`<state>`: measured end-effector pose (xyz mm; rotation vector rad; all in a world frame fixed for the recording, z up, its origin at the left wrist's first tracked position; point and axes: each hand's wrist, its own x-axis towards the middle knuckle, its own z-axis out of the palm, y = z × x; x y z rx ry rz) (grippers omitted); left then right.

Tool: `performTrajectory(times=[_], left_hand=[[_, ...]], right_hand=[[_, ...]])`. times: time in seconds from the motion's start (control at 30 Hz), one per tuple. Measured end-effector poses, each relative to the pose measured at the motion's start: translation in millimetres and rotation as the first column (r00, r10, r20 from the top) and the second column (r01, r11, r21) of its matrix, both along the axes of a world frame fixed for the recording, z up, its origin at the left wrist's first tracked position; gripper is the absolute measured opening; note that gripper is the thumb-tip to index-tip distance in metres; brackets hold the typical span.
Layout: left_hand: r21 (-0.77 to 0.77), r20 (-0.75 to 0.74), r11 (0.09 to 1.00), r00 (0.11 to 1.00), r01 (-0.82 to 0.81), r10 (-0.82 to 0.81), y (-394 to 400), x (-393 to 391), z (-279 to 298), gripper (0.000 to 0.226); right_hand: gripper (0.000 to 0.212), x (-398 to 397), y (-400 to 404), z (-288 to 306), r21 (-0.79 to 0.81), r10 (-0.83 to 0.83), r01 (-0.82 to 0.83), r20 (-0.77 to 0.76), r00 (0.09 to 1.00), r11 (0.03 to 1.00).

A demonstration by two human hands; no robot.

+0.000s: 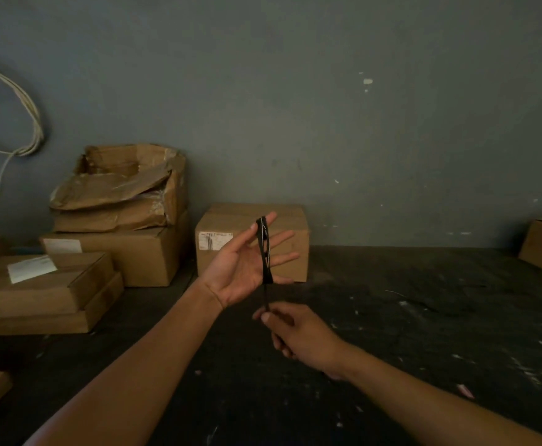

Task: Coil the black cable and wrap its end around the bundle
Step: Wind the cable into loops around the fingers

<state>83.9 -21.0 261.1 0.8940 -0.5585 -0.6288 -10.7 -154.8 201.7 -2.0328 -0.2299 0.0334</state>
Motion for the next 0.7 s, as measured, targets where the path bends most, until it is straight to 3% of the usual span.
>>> performTrajectory(times=[0.23,0.47,0.7], left_hand=[[0.196,0.049,0.975,0.994,-0.109,0.102,9.4,9.5,-20.5,0.037],[0.336,0.059,0.941,0.998,-0.046,0.028,16.3,3.1,-34.0,0.035],[0.415,-0.004,0.905,0.995,0.092,-0.1,6.7,-6.1,-40.1,0.036]], right_hand=[[0.017,2.8,-10.4,37.9,-0.326,0.041,0.015,0.165,0.985,0.945],[0.009,16.2,-40.7,82.7,-0.532,0.026,0.113,0.246,0.969,0.839],[0.017,25.1,-55.3,117.7,-0.676,0.062,0.27,0.424,0.904,0.686]])
